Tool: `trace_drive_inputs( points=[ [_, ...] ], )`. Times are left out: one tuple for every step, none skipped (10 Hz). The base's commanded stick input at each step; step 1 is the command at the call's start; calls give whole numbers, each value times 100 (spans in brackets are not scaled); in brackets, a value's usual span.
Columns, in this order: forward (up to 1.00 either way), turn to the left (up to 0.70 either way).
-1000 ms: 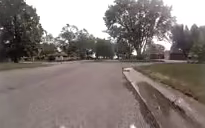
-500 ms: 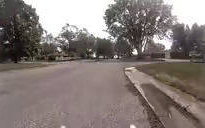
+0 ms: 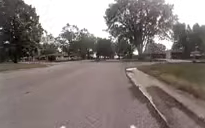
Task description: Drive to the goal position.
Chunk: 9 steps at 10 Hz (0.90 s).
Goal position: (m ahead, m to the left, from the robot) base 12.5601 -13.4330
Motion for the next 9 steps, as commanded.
trace_drive_inputs(
  points=[
    [50, 0],
    [50, 0],
    [50, 0],
    [50, 0],
    [50, 0],
    [50, 0],
    [50, 0],
    [50, 0],
    [50, 0]
  ],
)
